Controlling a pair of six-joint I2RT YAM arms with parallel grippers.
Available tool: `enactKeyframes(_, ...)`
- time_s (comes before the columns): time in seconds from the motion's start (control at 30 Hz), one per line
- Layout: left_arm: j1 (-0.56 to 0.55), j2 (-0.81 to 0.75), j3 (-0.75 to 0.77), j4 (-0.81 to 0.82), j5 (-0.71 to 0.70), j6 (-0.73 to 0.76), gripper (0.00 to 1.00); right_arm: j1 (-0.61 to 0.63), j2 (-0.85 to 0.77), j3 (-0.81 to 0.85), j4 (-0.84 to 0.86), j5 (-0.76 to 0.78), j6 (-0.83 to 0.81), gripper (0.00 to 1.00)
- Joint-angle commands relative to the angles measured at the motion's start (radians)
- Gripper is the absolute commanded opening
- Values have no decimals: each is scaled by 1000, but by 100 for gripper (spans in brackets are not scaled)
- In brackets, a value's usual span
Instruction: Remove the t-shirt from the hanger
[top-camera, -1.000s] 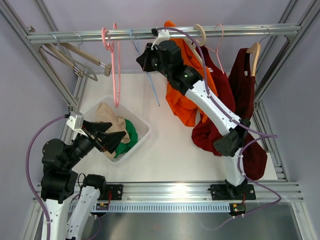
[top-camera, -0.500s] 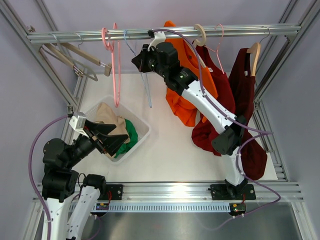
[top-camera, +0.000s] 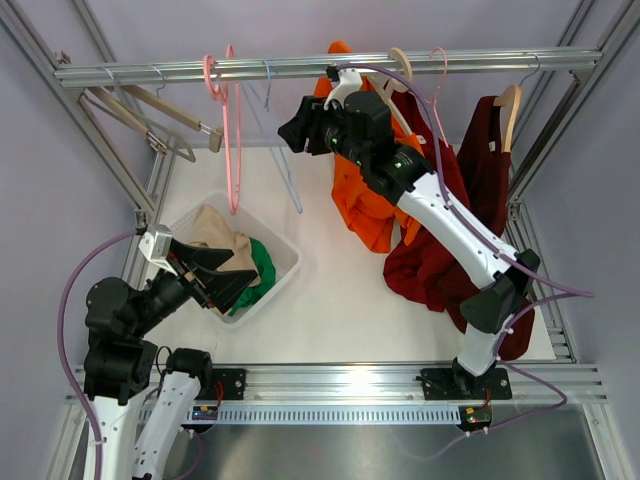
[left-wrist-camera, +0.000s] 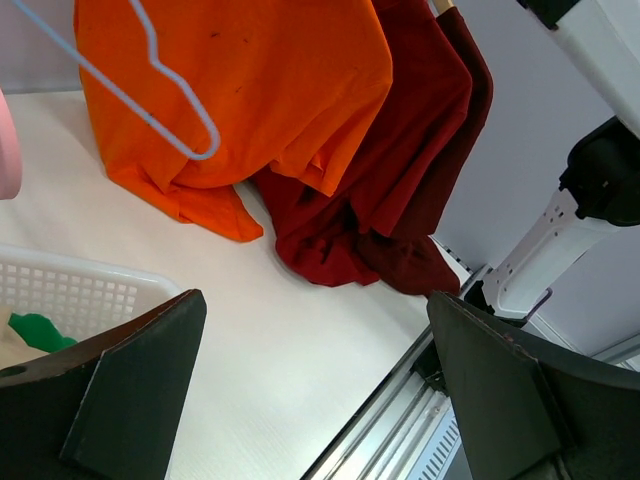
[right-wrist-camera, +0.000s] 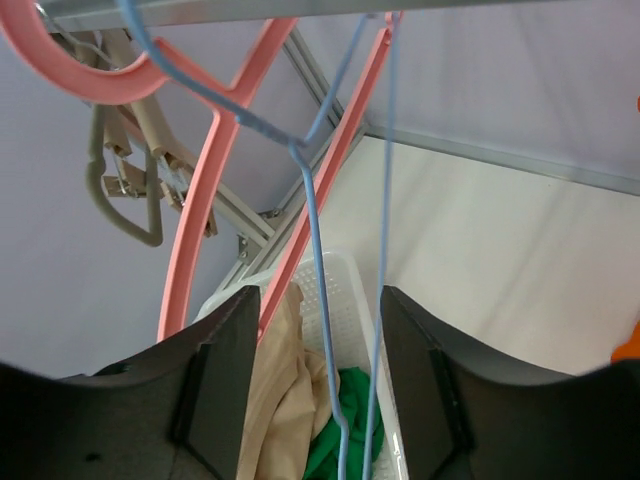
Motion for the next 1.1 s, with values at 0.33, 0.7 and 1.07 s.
enactKeyframes(0.33,-3,5,42,36,59,-50,99,-41,-332,-143,-166,4,-267,36)
enactKeyframes(0.7,-3,74,100,54,131,-55,99,-373,-371,-149,-290,-114,-504,34)
enactKeyframes(1.07,-187,215,248,-36,56,91,99,-402,-171,48,-378,-104,-545,52)
